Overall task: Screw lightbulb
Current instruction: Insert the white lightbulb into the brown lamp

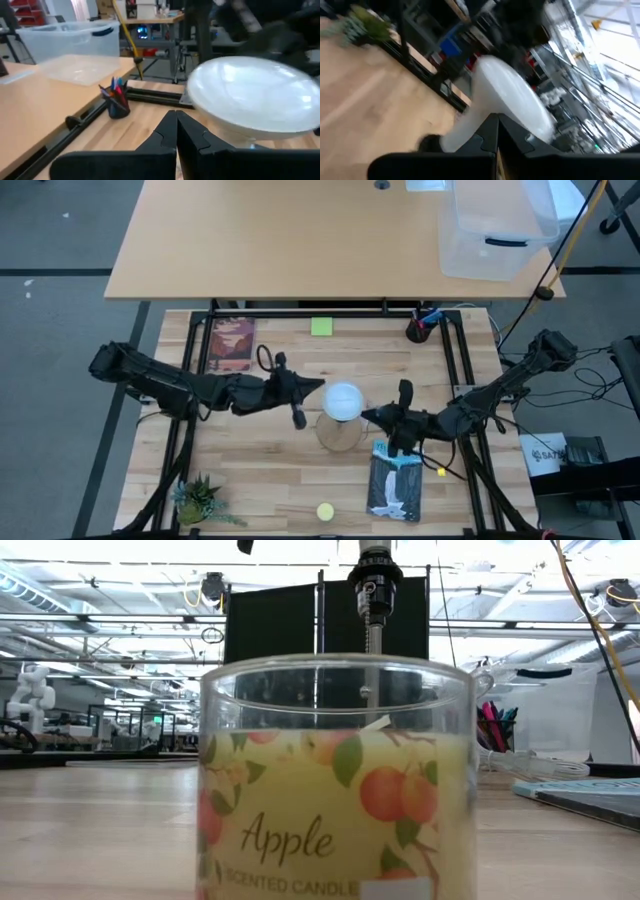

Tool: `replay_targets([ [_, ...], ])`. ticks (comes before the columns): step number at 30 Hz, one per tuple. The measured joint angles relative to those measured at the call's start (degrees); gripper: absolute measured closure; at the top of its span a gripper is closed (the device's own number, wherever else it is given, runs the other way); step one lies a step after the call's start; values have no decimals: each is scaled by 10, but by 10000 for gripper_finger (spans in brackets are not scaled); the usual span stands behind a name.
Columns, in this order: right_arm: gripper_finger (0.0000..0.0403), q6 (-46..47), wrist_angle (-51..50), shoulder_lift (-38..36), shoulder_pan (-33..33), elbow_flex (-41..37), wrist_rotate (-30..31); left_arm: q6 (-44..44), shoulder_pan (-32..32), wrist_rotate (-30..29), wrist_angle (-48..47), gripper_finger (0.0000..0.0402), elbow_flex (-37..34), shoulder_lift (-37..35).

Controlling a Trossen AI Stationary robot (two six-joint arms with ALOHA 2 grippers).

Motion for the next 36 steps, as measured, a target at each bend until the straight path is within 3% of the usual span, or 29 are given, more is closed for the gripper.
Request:
replay_targets([
  [10,403,34,-37,0,-18,0,28,46,-26,17,7,401,9,-27],
  [16,403,20,-28,0,-50,1,29,76,-55,91,18,401,12,-28],
  [21,403,6,-11,0,-76,1,27,77,-65,115,18,401,12,-17],
  [36,403,-28,26,-1,-86,0,-9,66,-56,114,20,401,12,11],
])
